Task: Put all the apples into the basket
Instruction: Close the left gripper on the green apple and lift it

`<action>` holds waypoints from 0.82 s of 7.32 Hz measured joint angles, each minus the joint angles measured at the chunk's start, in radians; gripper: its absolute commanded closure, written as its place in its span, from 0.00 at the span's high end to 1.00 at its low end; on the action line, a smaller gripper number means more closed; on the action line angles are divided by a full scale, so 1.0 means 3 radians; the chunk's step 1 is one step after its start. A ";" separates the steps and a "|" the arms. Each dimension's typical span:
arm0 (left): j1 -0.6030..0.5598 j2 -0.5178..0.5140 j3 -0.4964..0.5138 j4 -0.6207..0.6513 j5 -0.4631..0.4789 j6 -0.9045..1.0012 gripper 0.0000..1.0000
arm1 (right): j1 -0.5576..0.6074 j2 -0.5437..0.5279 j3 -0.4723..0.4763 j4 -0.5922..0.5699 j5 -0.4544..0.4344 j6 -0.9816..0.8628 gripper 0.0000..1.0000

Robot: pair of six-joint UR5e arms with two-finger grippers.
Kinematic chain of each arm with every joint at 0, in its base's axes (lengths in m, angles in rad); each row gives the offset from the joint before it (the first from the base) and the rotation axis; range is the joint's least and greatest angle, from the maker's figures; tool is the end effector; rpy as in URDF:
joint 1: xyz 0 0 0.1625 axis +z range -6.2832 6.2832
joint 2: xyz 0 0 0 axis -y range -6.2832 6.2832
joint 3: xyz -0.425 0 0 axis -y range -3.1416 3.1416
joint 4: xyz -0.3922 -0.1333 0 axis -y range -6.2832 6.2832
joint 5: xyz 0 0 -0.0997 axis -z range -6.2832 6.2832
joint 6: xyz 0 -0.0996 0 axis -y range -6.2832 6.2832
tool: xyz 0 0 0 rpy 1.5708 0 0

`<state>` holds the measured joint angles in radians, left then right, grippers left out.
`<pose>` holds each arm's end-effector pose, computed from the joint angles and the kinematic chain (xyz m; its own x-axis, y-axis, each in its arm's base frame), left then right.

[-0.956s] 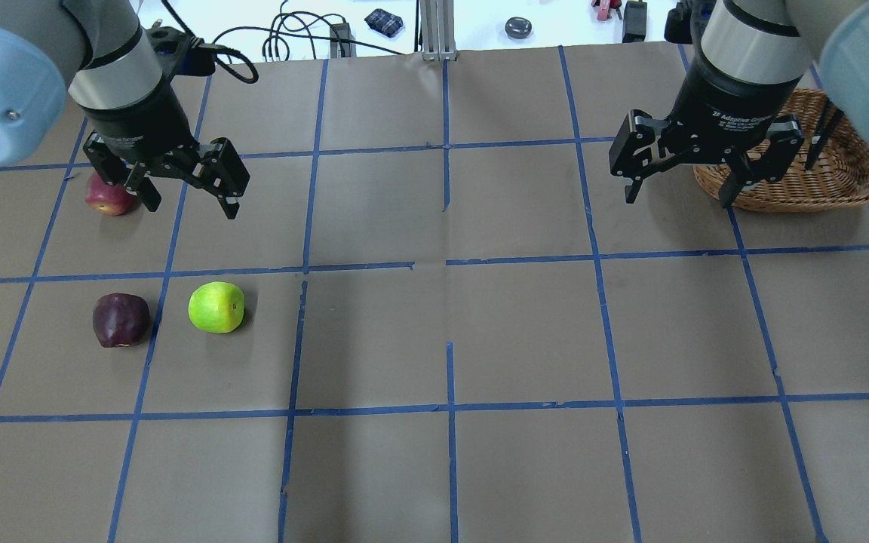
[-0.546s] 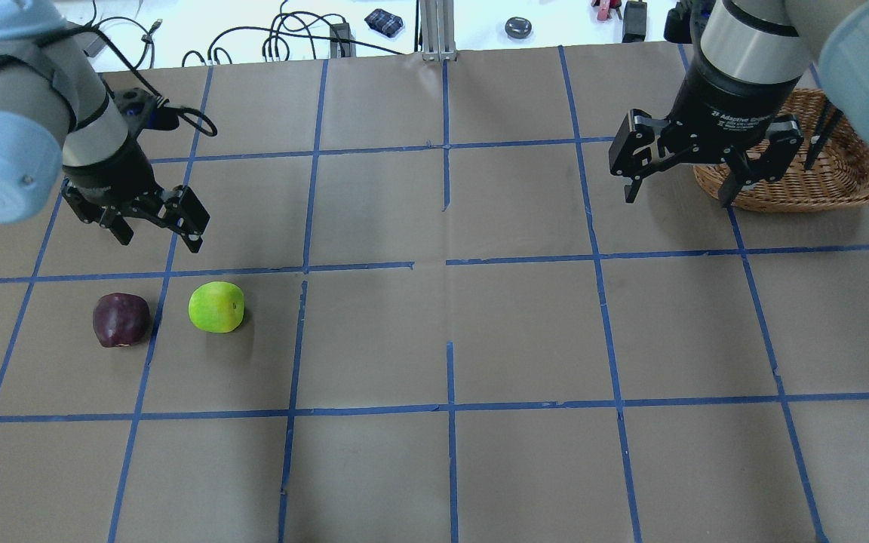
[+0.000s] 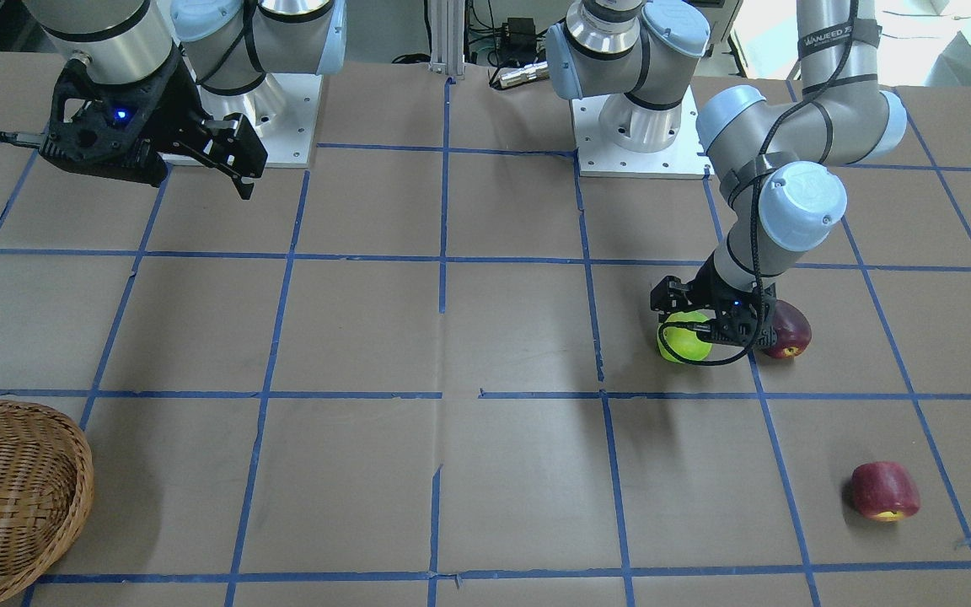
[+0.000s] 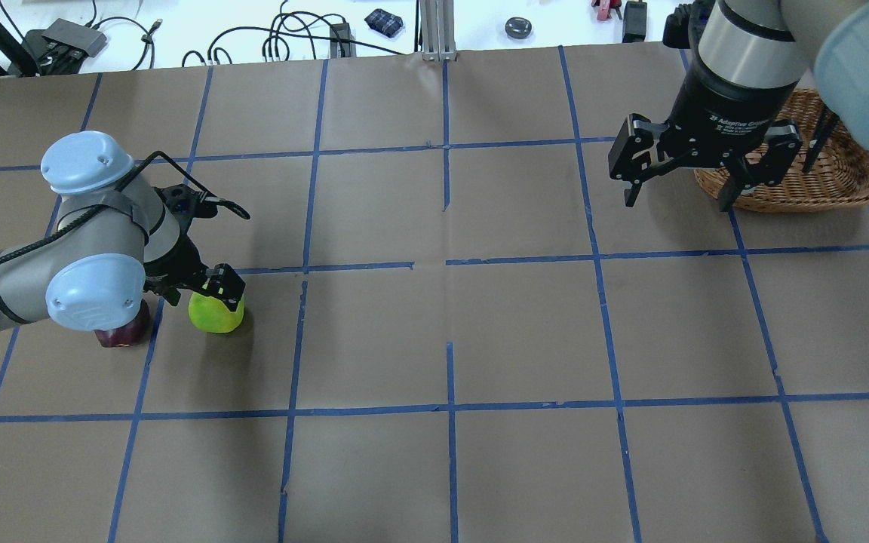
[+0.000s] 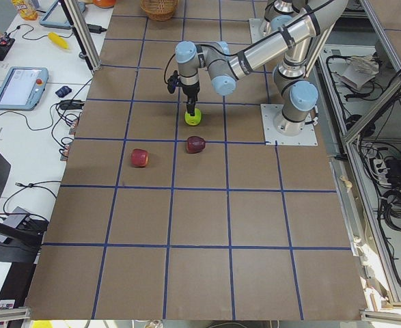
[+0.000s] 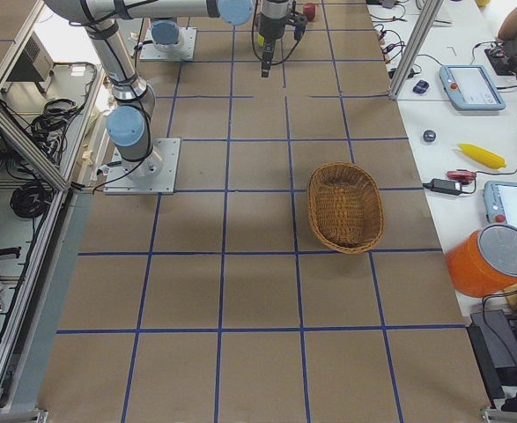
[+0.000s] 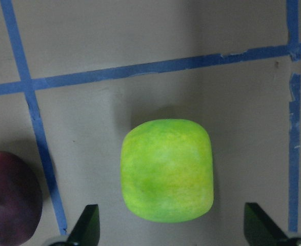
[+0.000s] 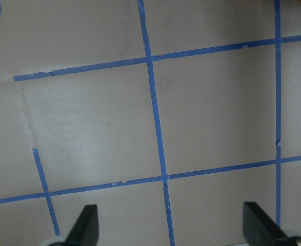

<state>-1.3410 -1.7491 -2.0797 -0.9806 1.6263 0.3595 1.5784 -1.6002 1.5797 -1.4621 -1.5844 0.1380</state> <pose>-0.0178 -0.4850 0.2233 -0.9910 0.1330 -0.0176 0.1302 0.9854 0.1101 0.1355 -0.4691 0.4874 -0.9914 0.1283 0.0255 0.1300 0.9878 0.0854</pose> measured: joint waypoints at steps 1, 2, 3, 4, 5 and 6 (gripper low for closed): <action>0.0001 -0.0069 -0.0017 0.0055 -0.0007 0.0016 0.89 | 0.0000 0.0000 0.0001 0.0002 -0.0001 0.0000 1.00; 0.0001 -0.0123 -0.0019 0.0080 -0.0013 0.0021 0.39 | 0.0000 0.0001 0.0001 0.0004 -0.0001 0.0000 1.00; 0.0001 -0.0155 -0.0010 0.0096 -0.0015 0.0024 0.13 | 0.0000 0.0001 0.0001 0.0006 -0.0001 0.0001 1.00; 0.0001 -0.0169 0.0008 0.0105 -0.0017 0.0022 0.11 | 0.0000 0.0001 0.0001 0.0008 -0.0001 0.0003 1.00; -0.0013 -0.0159 0.0034 0.0107 -0.0041 -0.0011 0.11 | 0.0000 0.0001 0.0001 0.0008 -0.0001 0.0005 1.00; -0.0063 -0.0131 0.0104 0.0084 -0.0140 -0.0197 0.11 | 0.0000 0.0001 0.0001 0.0008 -0.0001 0.0005 1.00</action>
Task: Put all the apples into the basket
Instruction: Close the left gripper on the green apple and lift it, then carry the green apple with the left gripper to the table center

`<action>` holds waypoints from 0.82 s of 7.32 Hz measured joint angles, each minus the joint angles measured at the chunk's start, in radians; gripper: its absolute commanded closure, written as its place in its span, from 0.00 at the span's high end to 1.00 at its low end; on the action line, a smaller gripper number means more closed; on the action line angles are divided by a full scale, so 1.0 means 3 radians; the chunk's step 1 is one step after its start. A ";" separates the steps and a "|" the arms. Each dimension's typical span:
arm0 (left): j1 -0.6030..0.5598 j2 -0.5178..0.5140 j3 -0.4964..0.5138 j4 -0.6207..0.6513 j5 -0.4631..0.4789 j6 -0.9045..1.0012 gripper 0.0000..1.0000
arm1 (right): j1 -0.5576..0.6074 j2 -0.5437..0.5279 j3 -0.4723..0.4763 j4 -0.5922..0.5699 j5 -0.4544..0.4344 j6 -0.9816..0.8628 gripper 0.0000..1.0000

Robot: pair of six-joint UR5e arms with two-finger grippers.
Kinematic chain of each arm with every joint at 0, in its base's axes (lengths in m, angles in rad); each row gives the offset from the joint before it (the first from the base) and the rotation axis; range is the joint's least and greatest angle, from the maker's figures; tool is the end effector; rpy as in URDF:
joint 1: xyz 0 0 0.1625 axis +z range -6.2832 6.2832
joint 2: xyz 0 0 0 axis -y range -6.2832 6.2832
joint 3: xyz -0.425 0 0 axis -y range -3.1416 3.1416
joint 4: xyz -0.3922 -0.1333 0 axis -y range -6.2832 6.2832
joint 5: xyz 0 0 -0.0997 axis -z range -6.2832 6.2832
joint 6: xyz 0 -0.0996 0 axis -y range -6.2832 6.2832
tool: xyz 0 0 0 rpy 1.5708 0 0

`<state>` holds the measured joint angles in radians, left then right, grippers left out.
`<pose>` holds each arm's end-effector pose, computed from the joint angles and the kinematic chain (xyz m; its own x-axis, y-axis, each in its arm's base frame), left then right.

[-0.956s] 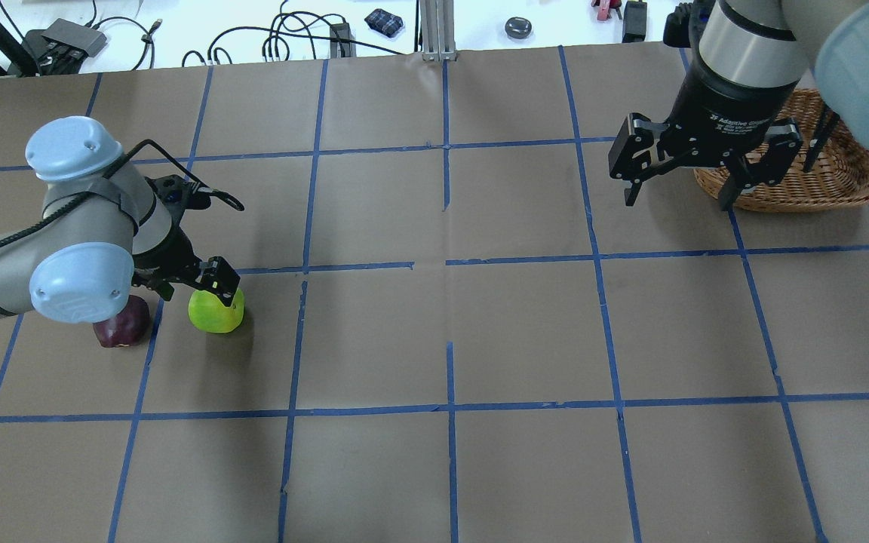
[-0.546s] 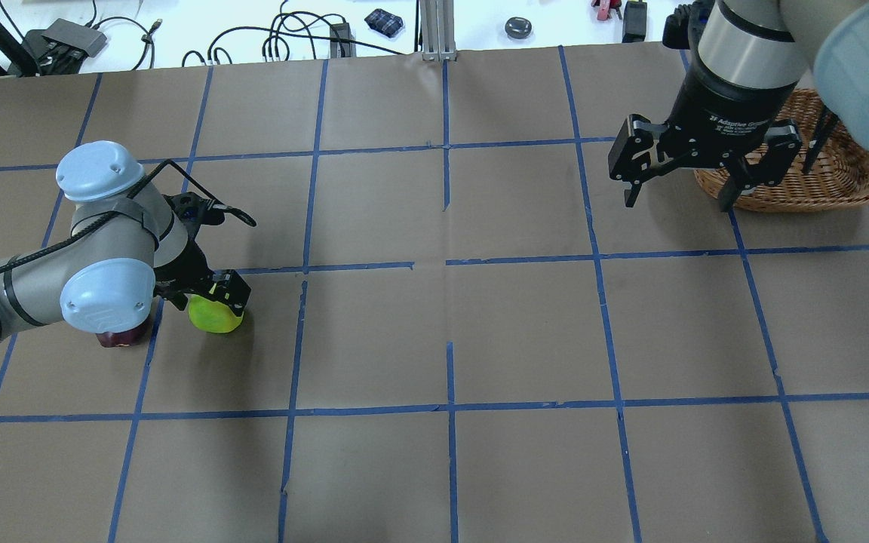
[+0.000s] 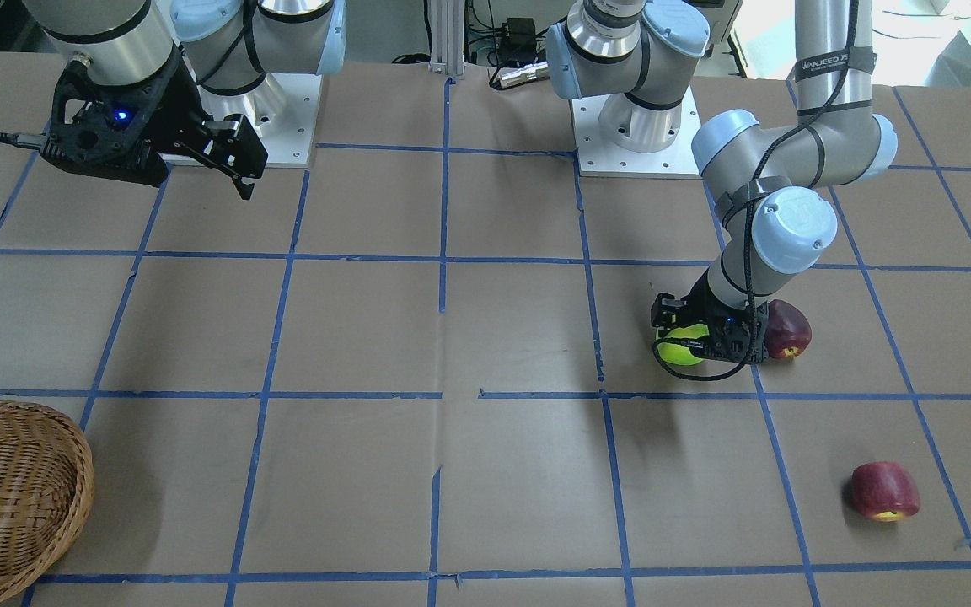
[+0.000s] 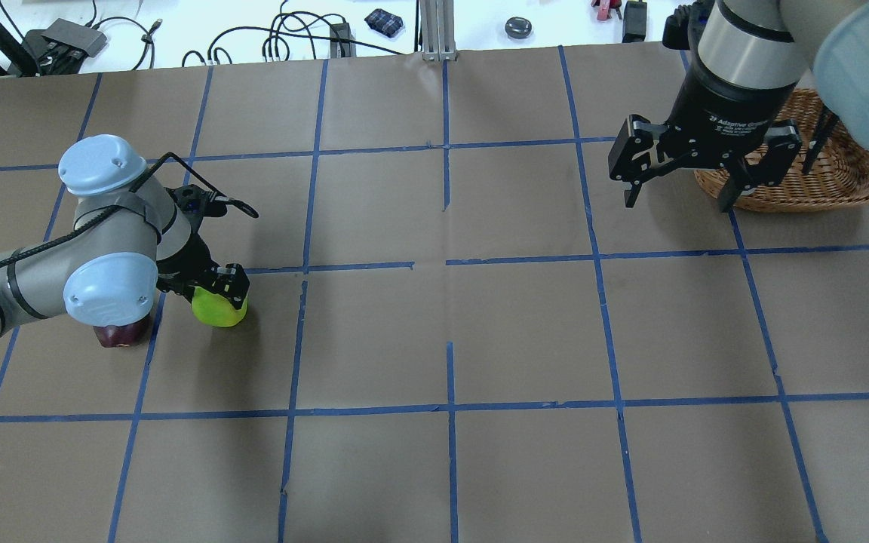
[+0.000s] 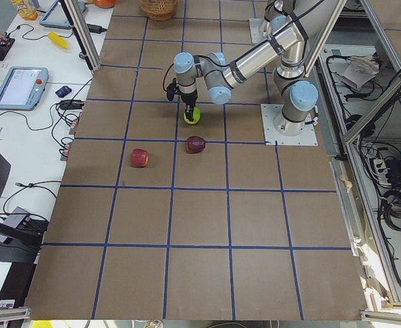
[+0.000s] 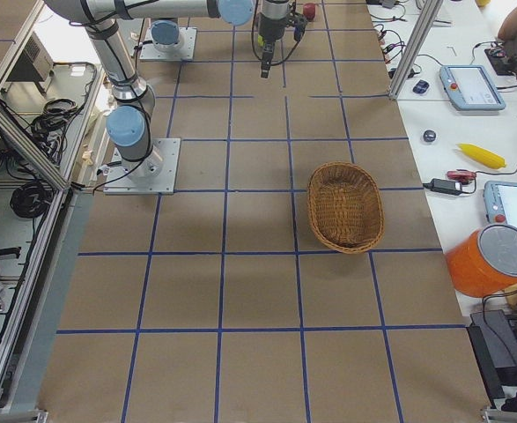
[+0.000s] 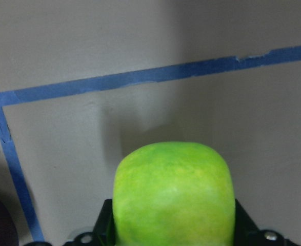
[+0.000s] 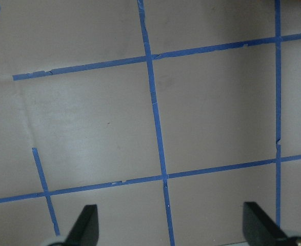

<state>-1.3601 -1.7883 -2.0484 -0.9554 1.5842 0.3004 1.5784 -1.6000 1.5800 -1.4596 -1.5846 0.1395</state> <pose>-0.0277 -0.5013 0.2191 -0.9959 0.0897 0.0108 0.0903 0.9927 0.0800 0.1355 -0.4689 0.4869 -0.9912 0.1297 0.0263 0.1315 0.9874 0.0883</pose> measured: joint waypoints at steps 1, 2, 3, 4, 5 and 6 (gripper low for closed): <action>-0.0107 0.0010 0.0115 -0.0060 -0.0147 -0.0370 0.11 | -0.0001 -0.0001 0.0000 0.0000 -0.0001 0.0001 1.00; -0.0315 -0.0006 0.0240 -0.0121 -0.0258 -0.0820 0.11 | -0.0003 -0.0006 0.0001 0.0000 -0.0003 0.0003 1.00; -0.0602 -0.0054 0.0377 -0.0143 -0.0331 -0.1352 0.09 | -0.0004 -0.0011 0.0002 0.0000 -0.0004 0.0005 1.00; -0.0901 -0.0143 0.0530 -0.0136 -0.0439 -0.1941 0.09 | -0.0005 -0.0013 0.0002 0.0001 -0.0005 0.0005 1.00; -0.1198 -0.0279 0.0693 -0.0092 -0.0578 -0.2484 0.09 | -0.0005 -0.0015 0.0003 0.0002 -0.0005 0.0005 1.00; -0.1457 -0.0452 0.0838 0.0036 -0.0660 -0.2917 0.09 | -0.0005 -0.0015 0.0009 0.0002 -0.0005 0.0005 1.00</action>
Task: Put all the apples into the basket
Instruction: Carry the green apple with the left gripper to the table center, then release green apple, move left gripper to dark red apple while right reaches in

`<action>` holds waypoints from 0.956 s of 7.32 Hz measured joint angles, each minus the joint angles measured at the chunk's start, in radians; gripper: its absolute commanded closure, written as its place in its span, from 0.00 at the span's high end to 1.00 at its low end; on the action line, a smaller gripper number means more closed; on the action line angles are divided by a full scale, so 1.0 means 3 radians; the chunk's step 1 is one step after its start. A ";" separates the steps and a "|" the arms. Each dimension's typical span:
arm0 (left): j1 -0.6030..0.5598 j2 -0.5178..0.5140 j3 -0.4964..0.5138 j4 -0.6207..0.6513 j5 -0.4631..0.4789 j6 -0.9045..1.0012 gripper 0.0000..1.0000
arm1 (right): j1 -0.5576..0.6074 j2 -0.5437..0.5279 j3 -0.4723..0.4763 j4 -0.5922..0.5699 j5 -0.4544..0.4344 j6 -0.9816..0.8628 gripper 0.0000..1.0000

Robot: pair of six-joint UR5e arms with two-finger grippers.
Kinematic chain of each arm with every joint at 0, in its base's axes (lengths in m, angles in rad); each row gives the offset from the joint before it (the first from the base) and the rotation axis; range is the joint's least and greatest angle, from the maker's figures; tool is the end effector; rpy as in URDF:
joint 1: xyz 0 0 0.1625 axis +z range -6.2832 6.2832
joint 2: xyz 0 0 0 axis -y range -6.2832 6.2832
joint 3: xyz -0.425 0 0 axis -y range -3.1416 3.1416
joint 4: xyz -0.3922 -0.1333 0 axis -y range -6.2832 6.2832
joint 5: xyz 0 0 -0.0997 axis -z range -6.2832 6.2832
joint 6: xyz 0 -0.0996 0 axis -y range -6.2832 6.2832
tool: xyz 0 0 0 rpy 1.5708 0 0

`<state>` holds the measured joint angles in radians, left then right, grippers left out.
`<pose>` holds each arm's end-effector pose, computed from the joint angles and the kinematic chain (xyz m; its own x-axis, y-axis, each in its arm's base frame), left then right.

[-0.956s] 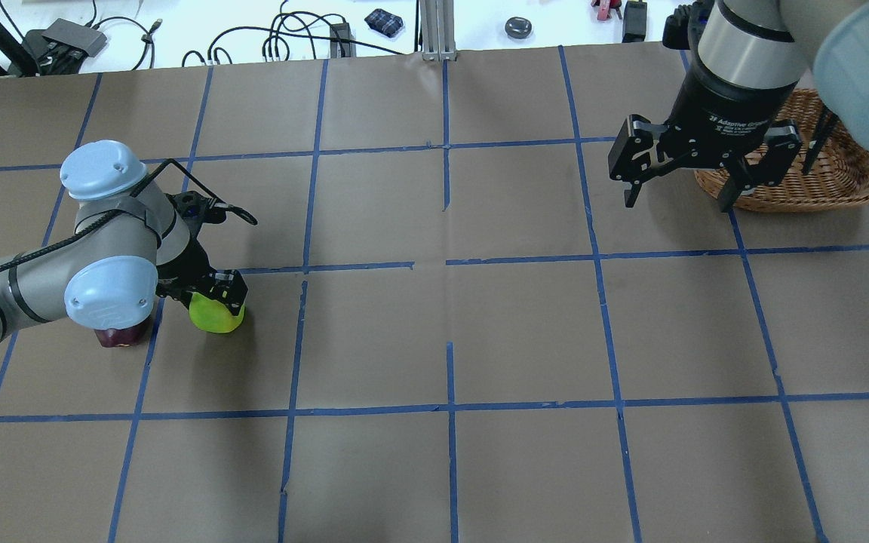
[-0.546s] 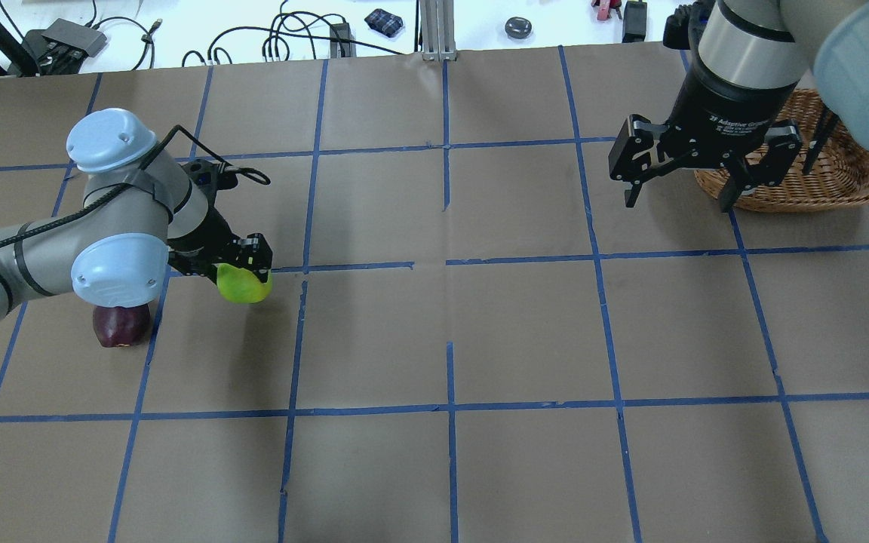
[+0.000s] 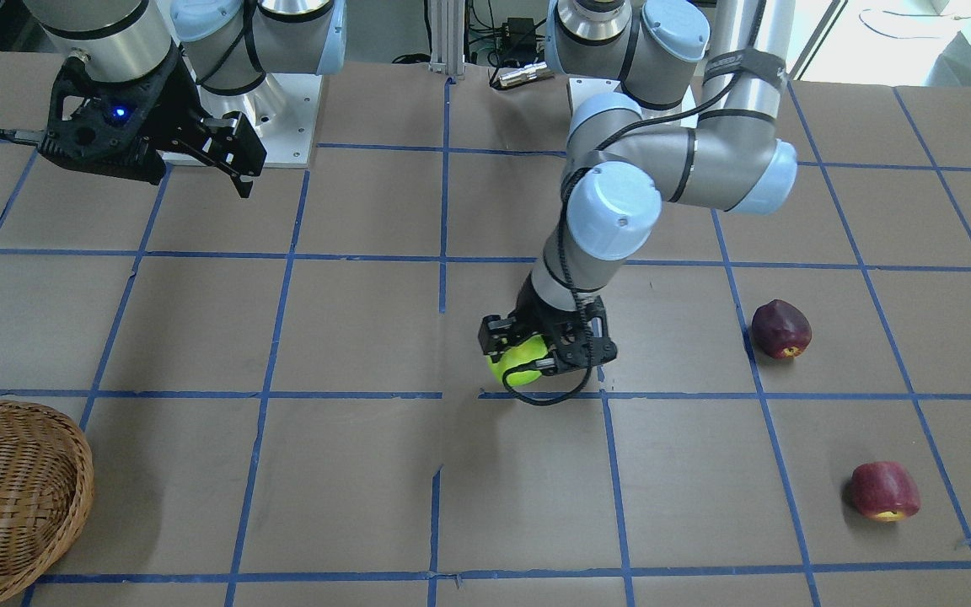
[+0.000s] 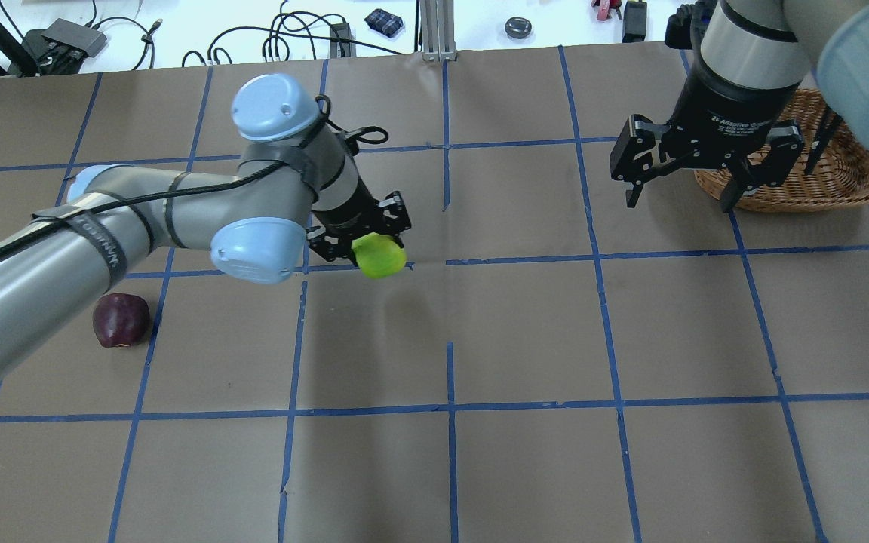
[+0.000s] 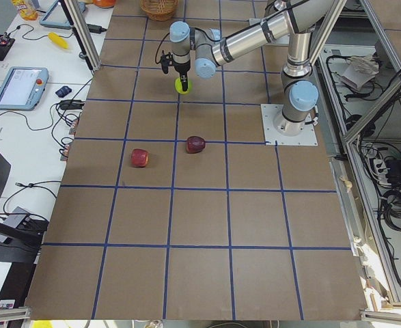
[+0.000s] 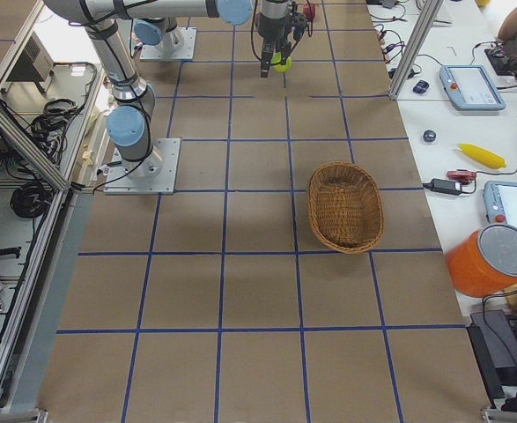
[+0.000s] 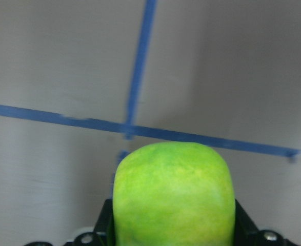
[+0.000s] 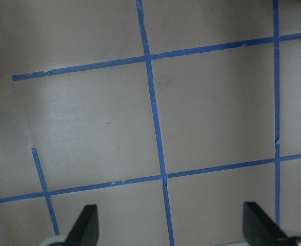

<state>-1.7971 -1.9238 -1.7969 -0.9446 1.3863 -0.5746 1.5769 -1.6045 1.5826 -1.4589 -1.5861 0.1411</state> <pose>-0.2777 -0.5306 0.2535 -0.9243 -0.3368 0.1794 -0.3315 0.9416 0.0601 0.1346 -0.4673 0.4877 -0.9908 0.1327 0.0277 0.1346 0.9871 0.0868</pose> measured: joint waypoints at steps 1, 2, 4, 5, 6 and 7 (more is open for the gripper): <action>-0.0185 -0.0183 0.0089 0.0197 -0.0035 -0.0323 0.14 | 0.0000 -0.0001 0.0010 0.0000 0.0000 0.0000 1.00; -0.0297 -0.0338 0.0129 0.0354 -0.0038 -0.0493 0.99 | 0.0000 -0.0003 0.0022 0.0000 0.0000 0.0000 1.00; -0.0370 -0.0468 0.0134 0.0466 -0.0023 -0.0520 1.00 | 0.0000 0.0008 0.0030 -0.0006 0.0002 -0.0005 1.00; -0.0365 -0.0447 0.0148 0.0452 -0.0021 -0.0464 1.00 | 0.0000 0.0021 0.0032 -0.0013 0.0005 -0.0023 1.00; -0.0320 -0.0365 0.0182 0.0301 -0.0018 -0.0424 1.00 | 0.0000 0.0051 0.0038 -0.0034 0.0009 -0.0042 1.00; -0.0198 -0.0238 0.0279 -0.0080 -0.0013 -0.0314 1.00 | 0.0001 0.0126 0.0051 -0.0053 0.0018 -0.0050 1.00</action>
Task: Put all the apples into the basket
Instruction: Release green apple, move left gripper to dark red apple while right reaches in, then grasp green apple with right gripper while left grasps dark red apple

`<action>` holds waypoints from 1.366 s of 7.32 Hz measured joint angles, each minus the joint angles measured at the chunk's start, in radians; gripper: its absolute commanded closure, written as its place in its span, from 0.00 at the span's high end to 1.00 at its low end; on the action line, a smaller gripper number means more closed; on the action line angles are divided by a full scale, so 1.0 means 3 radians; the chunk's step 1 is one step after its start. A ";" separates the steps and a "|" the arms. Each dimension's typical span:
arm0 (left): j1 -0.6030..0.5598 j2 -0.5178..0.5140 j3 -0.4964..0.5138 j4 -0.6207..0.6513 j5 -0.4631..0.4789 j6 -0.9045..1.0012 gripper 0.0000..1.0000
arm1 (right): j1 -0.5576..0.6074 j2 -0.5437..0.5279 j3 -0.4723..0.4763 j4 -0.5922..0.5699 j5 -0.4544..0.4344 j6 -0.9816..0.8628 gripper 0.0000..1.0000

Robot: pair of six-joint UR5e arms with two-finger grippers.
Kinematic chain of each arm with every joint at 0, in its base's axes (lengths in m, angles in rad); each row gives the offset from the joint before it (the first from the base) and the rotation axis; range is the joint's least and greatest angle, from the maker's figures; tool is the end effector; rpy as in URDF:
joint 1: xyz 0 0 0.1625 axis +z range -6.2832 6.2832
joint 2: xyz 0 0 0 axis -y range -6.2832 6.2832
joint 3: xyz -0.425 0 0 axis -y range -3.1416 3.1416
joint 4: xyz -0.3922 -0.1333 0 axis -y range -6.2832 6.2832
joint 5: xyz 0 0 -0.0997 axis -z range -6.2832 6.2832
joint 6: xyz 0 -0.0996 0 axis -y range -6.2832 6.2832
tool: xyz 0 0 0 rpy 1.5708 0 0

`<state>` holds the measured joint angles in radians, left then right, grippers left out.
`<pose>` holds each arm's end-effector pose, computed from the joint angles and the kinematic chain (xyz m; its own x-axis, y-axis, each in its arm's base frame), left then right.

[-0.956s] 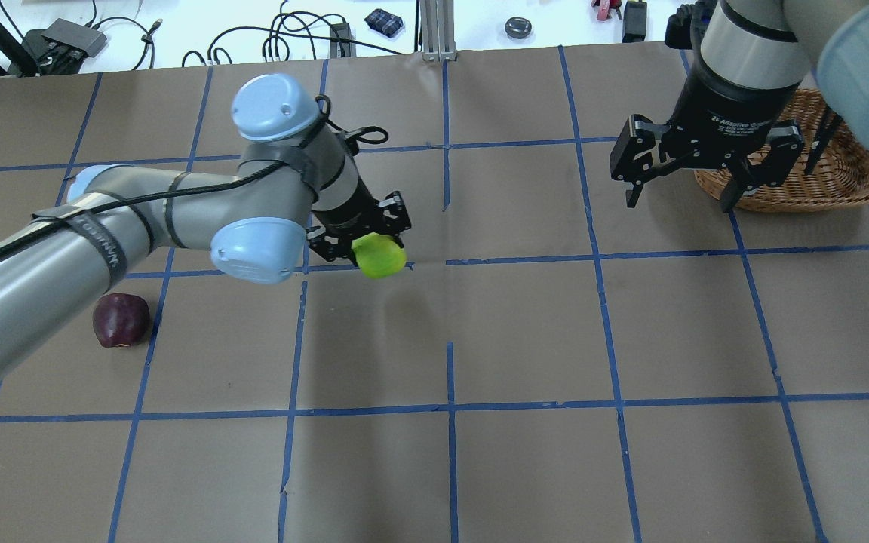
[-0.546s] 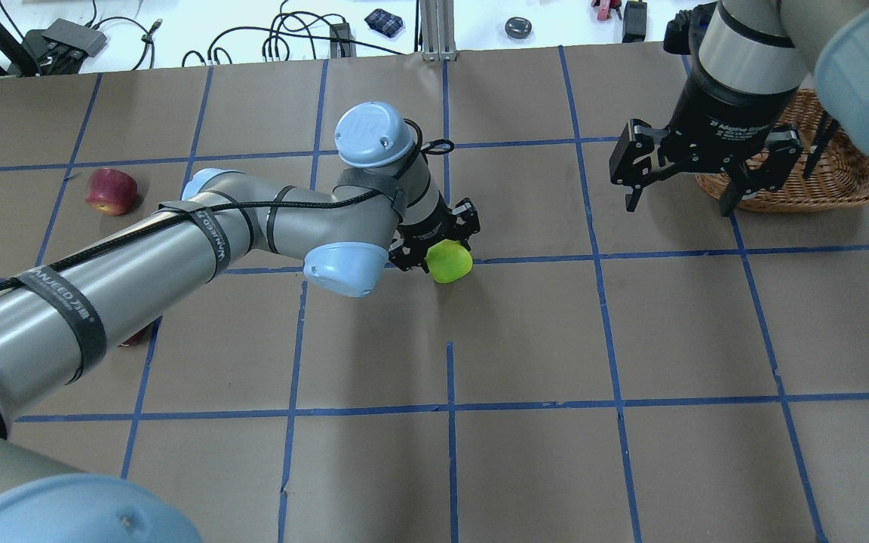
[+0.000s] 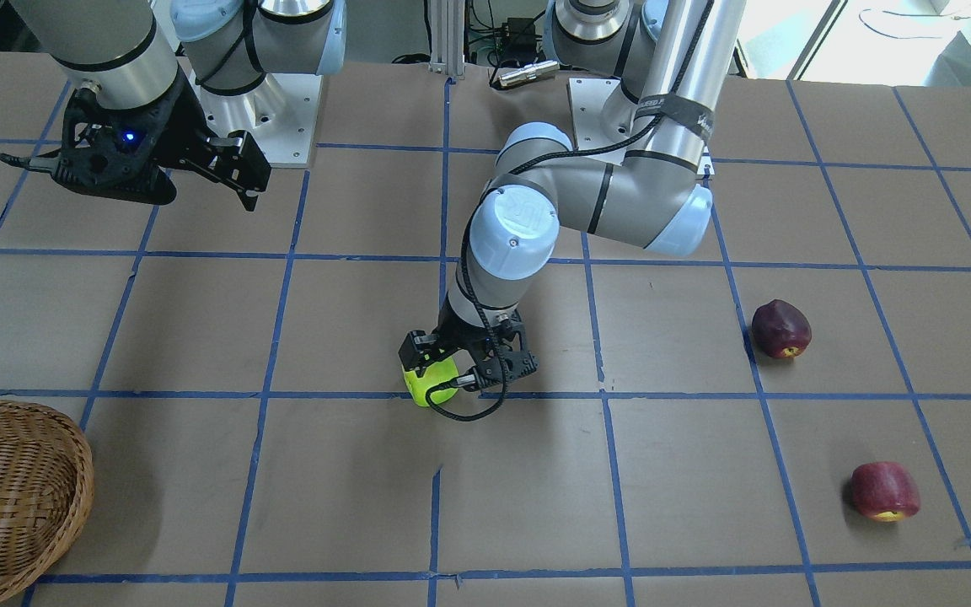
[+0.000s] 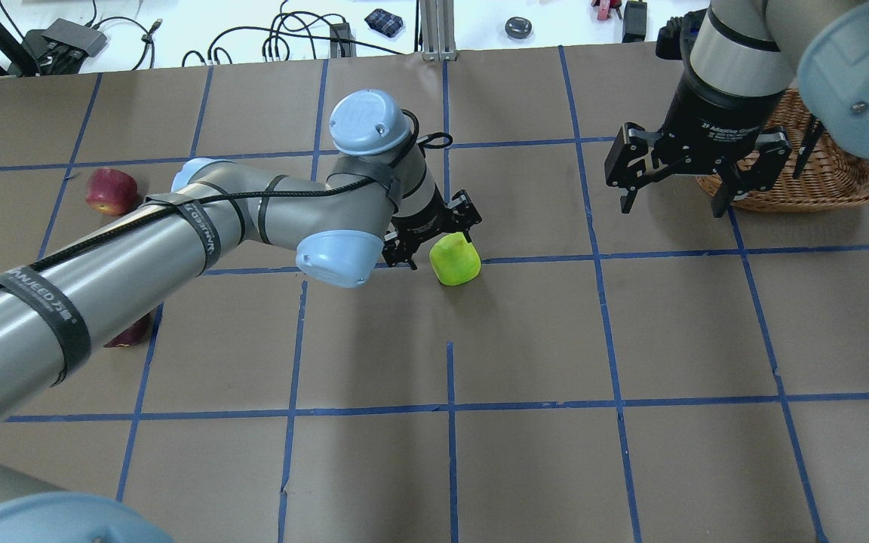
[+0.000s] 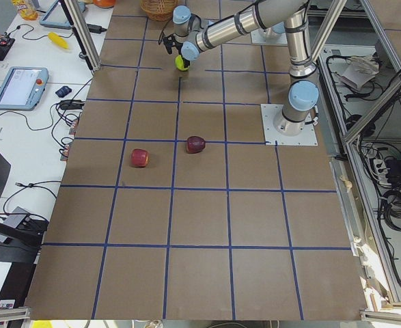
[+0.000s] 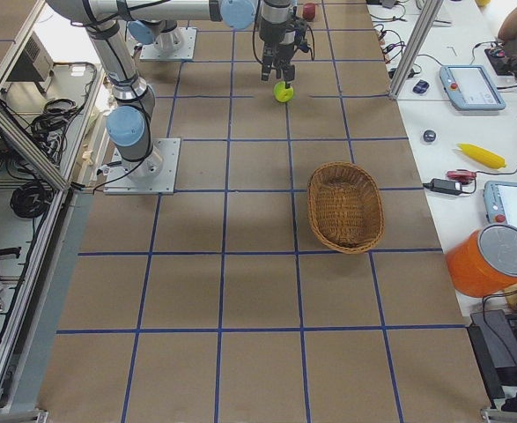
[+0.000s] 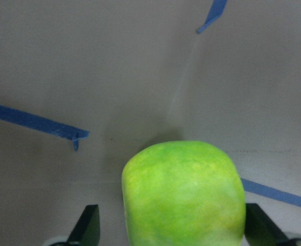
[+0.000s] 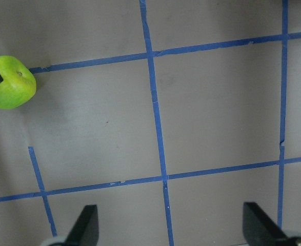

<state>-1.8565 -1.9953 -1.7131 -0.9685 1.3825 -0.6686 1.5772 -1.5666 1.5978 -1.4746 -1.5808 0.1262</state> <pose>-0.3174 -0.5415 0.2449 -0.9127 -0.3721 0.1688 -0.3621 0.9280 0.0881 0.1354 -0.4792 0.4638 -0.9928 0.1172 0.0258 0.1196 0.9850 0.1248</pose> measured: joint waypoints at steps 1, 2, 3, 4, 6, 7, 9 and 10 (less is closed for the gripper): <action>0.0199 0.0146 0.0136 -0.0529 0.0112 0.0326 1.00 | 0.0007 0.0111 0.0020 -0.0083 0.0016 0.0004 1.00; 0.0413 0.0287 0.0216 -0.0953 0.0389 0.0774 1.00 | 0.0041 0.0244 0.0031 -0.0324 0.0035 0.0015 1.00; 0.0650 0.0432 0.0209 -0.1183 0.0686 0.1262 1.00 | 0.0157 0.0430 0.0030 -0.0657 0.0044 0.0033 1.00; 0.0903 0.0570 0.0095 -0.1275 0.0887 0.1733 1.00 | 0.0360 0.0634 0.0020 -0.0994 0.0046 0.0042 1.00; 0.1508 0.0800 -0.0327 -0.1161 0.1174 0.2687 1.00 | 0.0745 0.1003 0.0000 -0.1518 0.0048 0.0049 1.00; 0.1846 0.0856 -0.0518 -0.0926 0.1227 0.3170 1.00 | 0.0875 0.1135 -0.0003 -0.1669 0.0050 0.0051 1.00; 0.2416 0.0834 -0.0766 -0.0527 0.1211 0.3844 1.00 | 0.1048 0.1369 -0.0001 -0.1910 0.0052 0.0069 1.00; 0.2562 0.0776 -0.0843 -0.0389 0.1136 0.3980 1.00 | 0.1105 0.1455 0.0000 -0.1989 0.0051 0.0090 1.00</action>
<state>-1.0878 -1.7626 -1.9660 -1.0852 1.7234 0.5255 1.9086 -1.1302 1.5979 -2.0714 -1.5657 0.1531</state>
